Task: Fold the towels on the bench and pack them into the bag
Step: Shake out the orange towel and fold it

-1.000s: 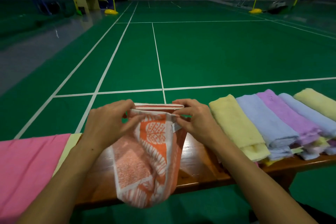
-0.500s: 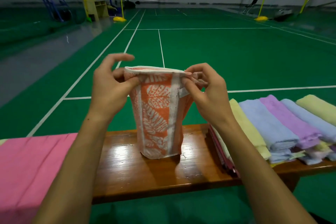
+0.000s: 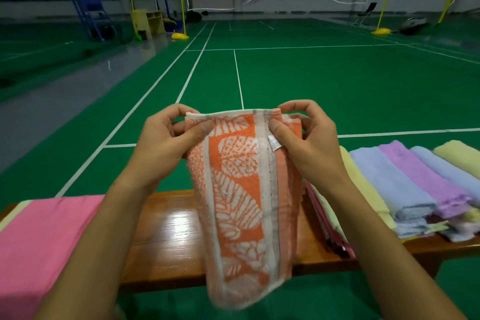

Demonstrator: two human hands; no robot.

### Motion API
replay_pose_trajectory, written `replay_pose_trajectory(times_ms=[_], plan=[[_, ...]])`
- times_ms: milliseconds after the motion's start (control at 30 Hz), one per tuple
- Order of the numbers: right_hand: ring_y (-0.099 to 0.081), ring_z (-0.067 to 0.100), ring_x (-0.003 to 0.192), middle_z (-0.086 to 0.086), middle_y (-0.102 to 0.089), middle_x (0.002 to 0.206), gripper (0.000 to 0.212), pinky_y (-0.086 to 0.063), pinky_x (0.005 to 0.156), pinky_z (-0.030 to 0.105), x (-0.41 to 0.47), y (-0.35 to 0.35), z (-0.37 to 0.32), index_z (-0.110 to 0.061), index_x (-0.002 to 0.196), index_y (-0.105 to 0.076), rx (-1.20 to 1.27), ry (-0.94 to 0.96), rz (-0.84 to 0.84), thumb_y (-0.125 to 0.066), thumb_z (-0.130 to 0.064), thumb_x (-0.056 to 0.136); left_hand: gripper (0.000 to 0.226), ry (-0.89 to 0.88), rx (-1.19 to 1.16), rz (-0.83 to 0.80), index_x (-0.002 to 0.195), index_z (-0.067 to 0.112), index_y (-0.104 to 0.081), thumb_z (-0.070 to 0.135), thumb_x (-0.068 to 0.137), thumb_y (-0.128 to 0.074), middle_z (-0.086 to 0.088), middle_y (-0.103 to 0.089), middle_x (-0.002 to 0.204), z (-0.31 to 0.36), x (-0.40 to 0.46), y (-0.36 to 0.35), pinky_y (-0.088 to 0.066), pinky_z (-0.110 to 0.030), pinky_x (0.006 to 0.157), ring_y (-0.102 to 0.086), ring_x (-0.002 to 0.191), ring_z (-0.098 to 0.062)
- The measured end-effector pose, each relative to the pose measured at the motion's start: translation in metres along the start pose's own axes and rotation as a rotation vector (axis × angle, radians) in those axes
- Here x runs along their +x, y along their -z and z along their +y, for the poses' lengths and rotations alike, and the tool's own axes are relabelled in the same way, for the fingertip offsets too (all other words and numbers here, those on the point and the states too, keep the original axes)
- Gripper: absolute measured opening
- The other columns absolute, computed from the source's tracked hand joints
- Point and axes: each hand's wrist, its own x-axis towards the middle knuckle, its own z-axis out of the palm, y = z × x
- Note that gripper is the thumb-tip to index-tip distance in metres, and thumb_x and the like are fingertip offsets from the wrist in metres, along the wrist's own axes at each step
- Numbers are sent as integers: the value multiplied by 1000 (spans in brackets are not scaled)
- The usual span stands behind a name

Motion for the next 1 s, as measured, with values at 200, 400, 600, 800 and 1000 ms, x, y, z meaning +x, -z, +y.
replay_pose_trajectory(times_ms=[200, 400, 600, 800, 1000], plan=[[-66, 16, 79, 8, -74, 92, 23, -54, 76, 39, 2, -16, 70, -28, 110, -66, -244, -127, -80, -79, -25, 92, 26, 158, 86, 42, 102, -2, -60, 16, 95, -76, -11, -80, 86, -58, 12, -7, -46, -21, 43, -73, 65, -14], [-67, 8, 89, -16, -67, 91, 24, -58, 83, 44, -6, -40, 157, -32, 115, -64, -455, -266, -108, -75, -36, 94, 29, 387, 83, 92, 108, -4, -55, 18, 99, -72, -21, -76, 101, -161, 22, -30, -67, -38, 63, -77, 89, -39], [-67, 12, 94, -13, -70, 98, 19, -59, 85, 47, -1, -71, 207, -29, 114, -67, -449, -386, -40, -73, -33, 97, 23, 417, 133, 125, 106, 3, -57, 20, 100, -71, -25, -73, 102, -223, 46, -32, -65, -41, 66, -76, 80, -37], [-60, 21, 121, 1, -62, 135, 46, -49, 105, 44, 3, -77, 225, -20, 143, -53, -504, -446, -58, -70, -24, 100, 50, 343, 105, 75, 140, 28, -54, 9, 98, -73, 1, -54, 151, -247, 51, -17, -54, -52, 105, -61, 127, -21], [-66, 14, 106, -6, -65, 125, 33, -55, 98, 39, -12, -53, 203, -21, 130, -63, -446, -427, -132, -73, -20, 98, 42, 244, 221, -37, 135, 15, -61, 0, 97, -71, 3, -66, 135, -211, 25, -5, -55, -39, 105, -66, 117, -7]])
